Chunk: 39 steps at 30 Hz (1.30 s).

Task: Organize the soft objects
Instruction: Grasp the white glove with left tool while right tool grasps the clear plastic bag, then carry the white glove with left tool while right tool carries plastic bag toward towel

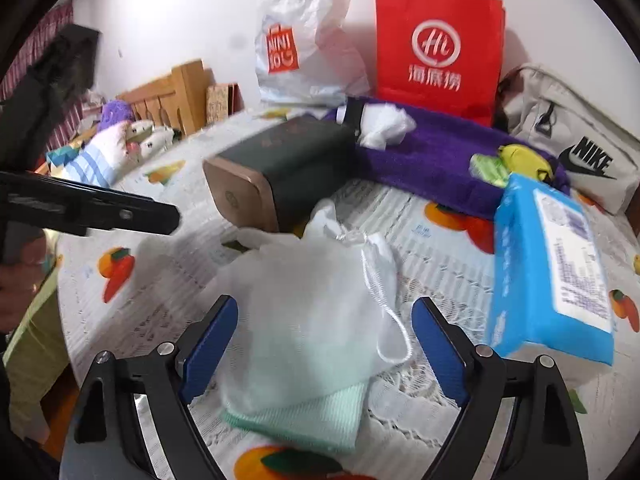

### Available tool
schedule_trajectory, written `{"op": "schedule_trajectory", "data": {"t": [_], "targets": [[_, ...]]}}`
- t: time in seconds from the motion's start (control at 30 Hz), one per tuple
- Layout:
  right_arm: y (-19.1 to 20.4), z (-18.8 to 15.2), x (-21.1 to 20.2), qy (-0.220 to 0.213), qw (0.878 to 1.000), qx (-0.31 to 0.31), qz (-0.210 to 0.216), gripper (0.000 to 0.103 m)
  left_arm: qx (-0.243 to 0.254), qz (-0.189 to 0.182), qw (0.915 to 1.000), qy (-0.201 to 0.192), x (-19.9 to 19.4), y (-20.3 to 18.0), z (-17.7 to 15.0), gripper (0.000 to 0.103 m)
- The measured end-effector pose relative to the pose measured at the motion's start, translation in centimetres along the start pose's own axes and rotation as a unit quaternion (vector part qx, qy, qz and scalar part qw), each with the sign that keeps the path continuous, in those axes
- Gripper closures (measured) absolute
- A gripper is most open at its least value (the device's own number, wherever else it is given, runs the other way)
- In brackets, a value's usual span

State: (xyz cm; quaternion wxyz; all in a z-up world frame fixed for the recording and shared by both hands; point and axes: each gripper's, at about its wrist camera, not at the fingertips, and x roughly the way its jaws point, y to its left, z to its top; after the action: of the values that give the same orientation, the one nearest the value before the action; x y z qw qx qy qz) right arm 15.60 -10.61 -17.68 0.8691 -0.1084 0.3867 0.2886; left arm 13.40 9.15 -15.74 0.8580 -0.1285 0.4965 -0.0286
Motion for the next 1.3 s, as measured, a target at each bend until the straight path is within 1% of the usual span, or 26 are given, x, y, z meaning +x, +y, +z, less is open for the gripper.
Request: {"op": "schedule_trajectory", "data": {"t": [0.03, 0.13, 0.17, 0.2, 0.23, 0.27, 0.33, 0.37, 0.4, 0.47, 0.53, 0.63, 0.77, 0.87, 0.93, 1.03, 1.07, 1.1, 1.13, 1.17, 1.23, 1.27, 1.3], "targets": [[0.2, 0.0, 0.7, 0.007, 1.000, -0.004, -0.003, 0.015, -0.002, 0.000, 1.0000, 0.000, 0.1, 0.1, 0.0, 0.037], [0.6, 0.0, 2.3, 0.045, 0.999, -0.015, -0.006, 0.015, -0.007, -0.002, 0.9999, 0.007, 0.7, 0.6, -0.1, 0.037], [0.8, 0.0, 2.6, 0.051, 0.999, -0.016, -0.009, 0.015, -0.009, -0.002, 0.9999, 0.009, 0.9, 0.7, -0.2, 0.037], [0.9, 0.1, 2.5, 0.049, 0.999, -0.018, -0.007, 0.021, -0.009, -0.004, 0.9999, 0.010, 1.0, 0.7, -0.2, 0.037], [0.9, 0.1, 2.3, 0.042, 0.999, -0.019, 0.000, 0.042, -0.011, -0.007, 0.9999, 0.009, 1.1, 0.8, -0.2, 0.037], [1.0, 0.2, 2.1, 0.039, 0.999, -0.018, 0.007, 0.053, -0.012, -0.009, 0.9998, 0.010, 1.3, 0.9, -0.3, 0.037], [1.0, 0.3, 1.9, 0.041, 0.999, -0.015, 0.001, 0.079, -0.014, -0.012, 0.9998, 0.012, 1.4, 1.0, -0.4, 0.037], [1.1, 0.3, 1.8, 0.042, 0.999, -0.017, -0.003, 0.085, -0.013, -0.014, 0.9997, 0.012, 1.5, 1.0, -0.5, 0.037], [1.2, 0.3, 1.7, 0.044, 0.999, -0.020, -0.007, 0.087, -0.013, -0.016, 0.9997, 0.013, 1.5, 1.0, -0.6, 0.037], [1.5, 0.3, 1.1, 0.043, 0.999, -0.027, -0.012, 0.087, -0.012, -0.016, 0.9997, 0.015, 1.5, 1.0, -0.7, 0.037], [1.8, 0.3, -0.1, 0.026, 0.999, -0.032, -0.010, 0.087, -0.011, -0.019, 0.9997, 0.014, 1.3, 0.9, -0.9, 0.037], [1.8, 0.1, -1.2, 0.016, 0.999, -0.029, -0.012, 0.087, -0.007, -0.024, 0.9996, 0.015, 1.1, 0.4, -1.1, 0.036], [1.6, -0.7, -2.7, 0.006, 1.000, -0.020, 0.008, 0.087, 0.012, -0.044, 0.9989, 0.012, 1.0, -1.2, -1.4, 0.036], [1.5, -1.7, -3.4, 0.006, 1.000, -0.019, 0.022, 0.087, 0.026, -0.080, 0.9963, 0.011, 1.4, -2.8, -1.5, 0.036], [1.4, -2.2, -3.8, 0.003, 0.999, -0.014, 0.040, 0.087, 0.042, -0.096, 0.9942, 0.023, 2.3, -4.1, -1.6, 0.036], [1.4, -2.8, -4.2, -0.003, 0.999, -0.008, 0.052, 0.087, 0.075, -0.090, 0.9926, 0.032, 3.7, -6.1, -2.0, 0.037], [1.3, -2.9, -4.3, -0.003, 0.999, -0.005, 0.053, 0.087, 0.085, -0.085, 0.9923, 0.031, 4.0, -6.6, -2.2, 0.042], [1.2, -3.0, -4.2, -0.002, 0.999, -0.003, 0.053, 0.087, 0.090, -0.082, 0.9922, 0.028, 4.3, -7.0, -2.4, 0.056], [1.1, -3.1, -4.2, 0.000, 0.999, -0.002, 0.050, 0.087, 0.091, -0.084, 0.9918, 0.029, 4.4, -7.1, -2.5, 0.062], [0.9, -3.2, -4.2, 0.002, 0.999, -0.001, 0.047, 0.087, 0.095, -0.090, 0.9910, 0.031, 4.5, -7.2, -2.6, 0.072], [0.5, -3.5, -4.4, 0.003, 0.999, 0.007, 0.050, 0.086, 0.100, -0.095, 0.9899, 0.032, 4.6, -7.4, -2.7, 0.081], [0.3, -3.6, -4.4, 0.005, 0.998, 0.013, 0.053, 0.083, 0.105, -0.093, 0.9895, 0.034, 4.6, -7.5, -2.8, 0.087], [0.1, -3.8, -4.4, 0.008, 0.998, 0.017, 0.055, 0.083, 0.108, -0.086, 0.9899, 0.032, 4.6, -7.6, -2.9, 0.089]]}}
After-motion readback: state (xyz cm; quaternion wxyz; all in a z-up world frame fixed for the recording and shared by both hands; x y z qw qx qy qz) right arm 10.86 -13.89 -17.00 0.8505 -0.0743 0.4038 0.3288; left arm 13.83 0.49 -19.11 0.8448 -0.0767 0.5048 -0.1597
